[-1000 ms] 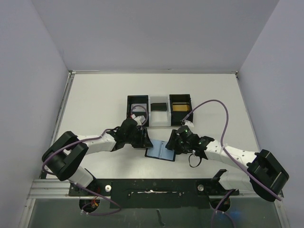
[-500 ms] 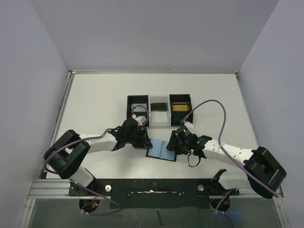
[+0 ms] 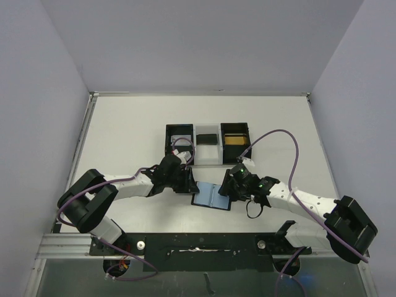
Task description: Take the credit cards out of the card holder
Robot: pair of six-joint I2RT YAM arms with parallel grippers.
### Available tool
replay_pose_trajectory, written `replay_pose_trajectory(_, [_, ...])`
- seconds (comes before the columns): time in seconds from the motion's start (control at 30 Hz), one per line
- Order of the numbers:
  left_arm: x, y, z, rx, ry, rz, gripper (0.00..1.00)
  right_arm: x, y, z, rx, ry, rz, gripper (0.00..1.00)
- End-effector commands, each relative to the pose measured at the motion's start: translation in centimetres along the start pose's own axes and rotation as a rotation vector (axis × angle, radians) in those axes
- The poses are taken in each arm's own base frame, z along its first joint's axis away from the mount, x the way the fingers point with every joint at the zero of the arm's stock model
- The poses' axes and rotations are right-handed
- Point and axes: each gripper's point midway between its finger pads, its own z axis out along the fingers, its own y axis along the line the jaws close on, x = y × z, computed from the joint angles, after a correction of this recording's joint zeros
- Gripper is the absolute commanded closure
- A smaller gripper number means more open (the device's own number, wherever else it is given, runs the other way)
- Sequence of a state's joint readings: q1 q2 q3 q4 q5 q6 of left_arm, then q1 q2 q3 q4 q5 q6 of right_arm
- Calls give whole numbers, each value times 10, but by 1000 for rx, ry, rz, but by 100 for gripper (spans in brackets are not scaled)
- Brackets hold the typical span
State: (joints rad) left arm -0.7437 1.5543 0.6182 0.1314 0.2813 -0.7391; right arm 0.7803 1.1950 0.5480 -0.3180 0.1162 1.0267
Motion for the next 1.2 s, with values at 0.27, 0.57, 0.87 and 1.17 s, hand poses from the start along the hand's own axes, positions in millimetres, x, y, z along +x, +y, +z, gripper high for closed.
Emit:
replay_pose_trajectory(0.27, [-13, -20, -6, 48, -28, 25, 71, 1, -6, 7, 44, -11, 6, 51])
replay_pose_trajectory(0.57, [-3, -22, 0, 74, 19, 33, 75, 7, -7, 18, 81, 16, -23, 54])
replay_pose_trajectory(0.87, [4, -24, 4, 80, 35, 41, 86, 3, 31, 17, -72, 30, -80, 65])
replay_pose_trajectory(1.17, [3, -27, 6, 92, 33, 42, 93, 3, 58, 16, -203, 46, -118, 78])
